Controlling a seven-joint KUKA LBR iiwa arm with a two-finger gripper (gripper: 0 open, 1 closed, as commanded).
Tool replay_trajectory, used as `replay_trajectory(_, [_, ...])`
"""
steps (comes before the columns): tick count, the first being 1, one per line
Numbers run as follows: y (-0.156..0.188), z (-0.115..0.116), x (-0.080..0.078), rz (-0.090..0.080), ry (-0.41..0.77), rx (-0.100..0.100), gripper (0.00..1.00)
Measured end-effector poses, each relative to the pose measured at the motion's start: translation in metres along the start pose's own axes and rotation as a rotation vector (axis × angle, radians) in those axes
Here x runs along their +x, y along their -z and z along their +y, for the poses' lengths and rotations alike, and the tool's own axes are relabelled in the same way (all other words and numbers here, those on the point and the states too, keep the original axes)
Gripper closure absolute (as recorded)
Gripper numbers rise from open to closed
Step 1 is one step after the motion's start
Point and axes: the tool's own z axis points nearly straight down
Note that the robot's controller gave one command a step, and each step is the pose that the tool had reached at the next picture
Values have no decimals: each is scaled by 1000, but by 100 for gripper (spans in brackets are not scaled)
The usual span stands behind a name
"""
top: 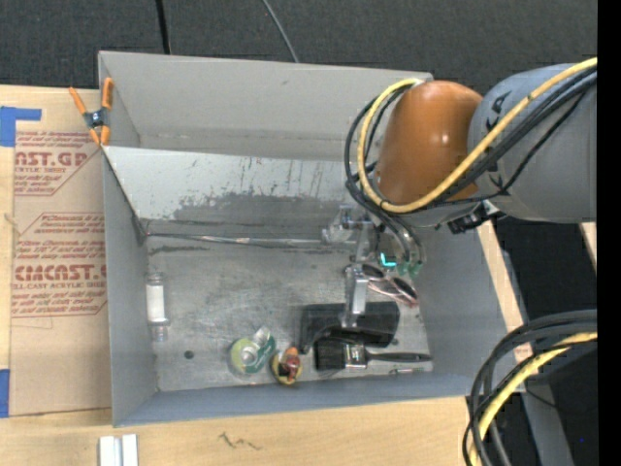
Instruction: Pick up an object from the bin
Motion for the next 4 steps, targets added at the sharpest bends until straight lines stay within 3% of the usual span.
replay_trajectory(1, [4,0,-2,-7,0,0,0])
replay_trajectory(2, [-86,-18,44,-58,57,-1,100])
replay_trajectory(3, [-86,-18,44,-58,57,-1,100])
replay_trajectory(4, [57,-17,38,-10,5,-1,100])
